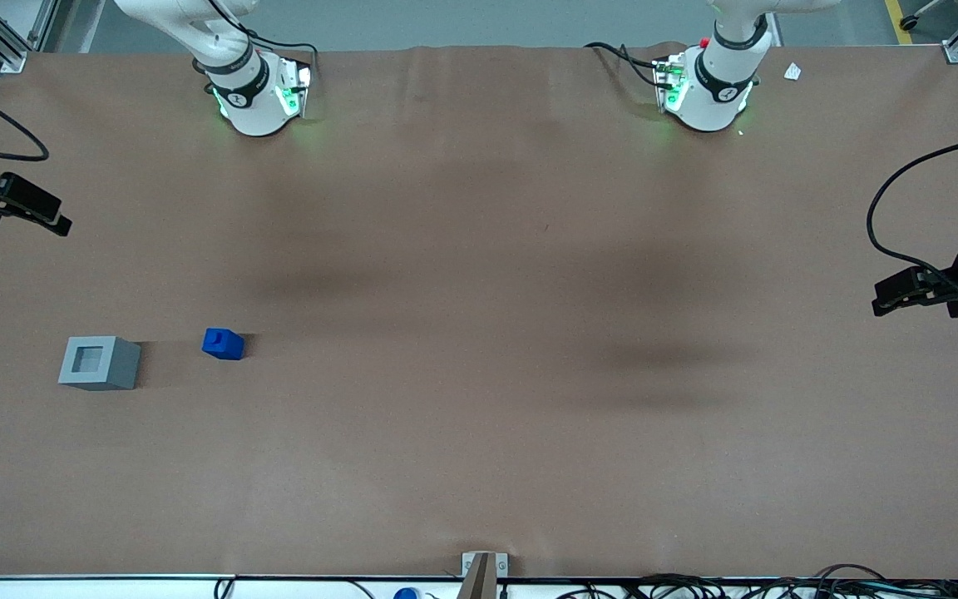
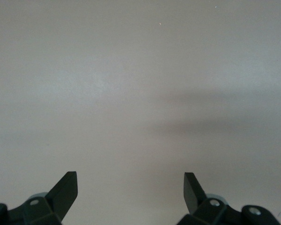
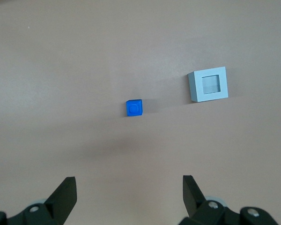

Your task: Insert blue part into gray base with right arm

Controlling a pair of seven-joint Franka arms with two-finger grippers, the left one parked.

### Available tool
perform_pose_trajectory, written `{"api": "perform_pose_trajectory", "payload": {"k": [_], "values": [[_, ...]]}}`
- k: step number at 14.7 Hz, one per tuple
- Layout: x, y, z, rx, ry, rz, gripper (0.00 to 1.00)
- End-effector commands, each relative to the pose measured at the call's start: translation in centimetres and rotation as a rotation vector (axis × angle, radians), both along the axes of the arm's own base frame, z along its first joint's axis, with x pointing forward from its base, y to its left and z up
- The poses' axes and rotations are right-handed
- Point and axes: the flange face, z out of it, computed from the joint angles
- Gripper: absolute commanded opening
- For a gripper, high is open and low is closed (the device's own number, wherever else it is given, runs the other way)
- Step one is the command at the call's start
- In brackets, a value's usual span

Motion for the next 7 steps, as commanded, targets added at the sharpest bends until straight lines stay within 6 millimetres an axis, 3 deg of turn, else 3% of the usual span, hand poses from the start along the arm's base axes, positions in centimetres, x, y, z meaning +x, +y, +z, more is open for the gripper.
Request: {"api": "perform_pose_trajectory", "payload": {"k": [1, 7], "values": [[-0.23, -0.08, 0.27, 0.005, 0.001, -0.018, 1.00], [-0.04, -0.74, 0.64, -0.018, -0.012, -0.013, 1.00]]}}
